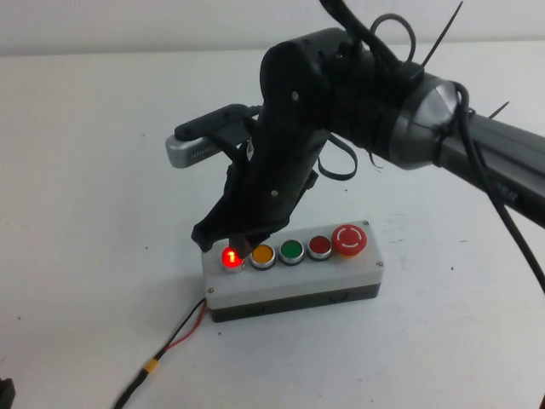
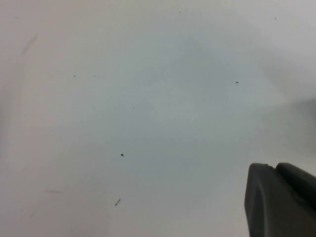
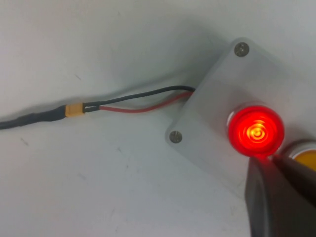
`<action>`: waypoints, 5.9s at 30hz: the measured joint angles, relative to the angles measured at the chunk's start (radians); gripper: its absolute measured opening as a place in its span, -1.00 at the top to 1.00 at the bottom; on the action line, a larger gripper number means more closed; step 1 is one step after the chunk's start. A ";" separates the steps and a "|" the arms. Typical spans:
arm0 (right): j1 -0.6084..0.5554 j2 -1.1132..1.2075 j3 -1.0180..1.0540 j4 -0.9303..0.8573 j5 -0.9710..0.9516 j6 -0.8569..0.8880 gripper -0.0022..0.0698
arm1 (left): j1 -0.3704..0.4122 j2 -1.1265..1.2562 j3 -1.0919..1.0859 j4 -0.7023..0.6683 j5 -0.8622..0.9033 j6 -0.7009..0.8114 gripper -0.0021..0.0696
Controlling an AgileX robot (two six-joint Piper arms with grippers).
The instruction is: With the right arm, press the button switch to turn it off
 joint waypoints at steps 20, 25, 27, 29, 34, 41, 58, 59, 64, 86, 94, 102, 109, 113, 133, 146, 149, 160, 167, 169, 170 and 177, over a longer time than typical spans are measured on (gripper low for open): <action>0.005 0.055 -0.006 -0.008 -0.088 0.000 0.99 | 0.000 0.000 0.000 0.000 0.000 0.000 0.95; 0.005 0.057 -0.009 -0.014 -0.077 0.000 0.99 | 0.000 0.000 0.000 0.000 0.000 0.000 0.95; 0.005 0.059 -0.009 -0.014 -0.065 0.000 0.99 | 0.000 0.000 0.000 0.000 0.000 0.000 0.95; 0.005 0.062 -0.013 -0.015 -0.053 0.000 0.99 | 0.000 0.000 0.000 0.000 0.000 0.000 0.95; 0.005 0.081 -0.022 -0.010 -0.043 0.000 0.99 | 0.000 0.000 0.000 0.000 0.000 0.000 0.95; 0.005 0.096 -0.036 0.024 -0.047 -0.002 0.99 | 0.000 0.000 0.000 0.000 0.000 0.000 0.95; 0.010 -0.293 0.129 -0.135 0.007 0.005 0.99 | 0.000 0.000 0.000 0.000 0.000 0.000 0.95; 0.010 -0.330 0.159 -0.137 0.007 0.005 0.99 | 0.000 0.000 0.000 0.000 0.000 0.000 0.95; 0.012 -0.523 0.317 -0.162 0.012 0.026 0.99 | 0.000 0.000 0.000 0.000 0.000 0.000 0.95; 0.012 -1.311 0.972 -0.234 -0.020 0.060 0.99 | 0.000 0.000 0.000 0.000 0.000 0.000 0.95; -0.268 -1.476 1.374 -0.285 -0.572 0.060 0.99 | 0.000 0.000 0.000 0.000 0.000 0.000 0.95; -0.654 -1.715 1.747 -0.292 -0.930 0.060 0.99 | 0.000 0.000 0.000 0.000 0.000 0.000 0.95; -0.746 -1.954 1.975 -0.292 -1.134 0.060 0.99 | 0.000 0.000 0.000 0.000 0.000 0.000 0.95; -0.746 -2.053 2.004 -0.255 -1.143 0.060 0.99 | 0.000 0.000 0.000 0.000 0.000 0.000 0.95; -0.746 -2.090 2.004 -0.106 -0.895 -0.083 0.99 | 0.000 0.000 0.000 0.000 0.000 0.000 0.95; -0.746 -2.090 2.004 -0.078 -0.891 -0.090 0.99 | 0.000 0.000 0.000 0.000 0.000 0.000 0.95; -0.746 -2.090 2.004 -0.078 -0.891 -0.090 0.99 | 0.000 0.000 0.000 0.000 0.000 0.000 0.95; -0.746 -2.090 2.004 -0.078 -0.891 -0.090 0.99 | 0.000 0.000 0.000 0.000 0.000 0.000 0.95; -0.746 -2.090 2.004 -0.078 -0.891 -0.090 0.99 | 0.000 0.000 0.000 0.000 0.000 0.000 0.95; -0.746 -2.090 2.004 -0.078 -0.891 -0.090 0.99 | 0.000 0.000 0.000 0.000 0.000 0.000 0.95; -0.746 -2.090 2.004 -0.078 -0.889 -0.090 0.99 | 0.000 0.000 0.000 0.000 0.000 0.000 0.95; -0.746 -2.090 2.004 -0.078 -0.889 -0.090 0.99 | 0.000 0.000 0.000 0.000 0.000 0.000 0.95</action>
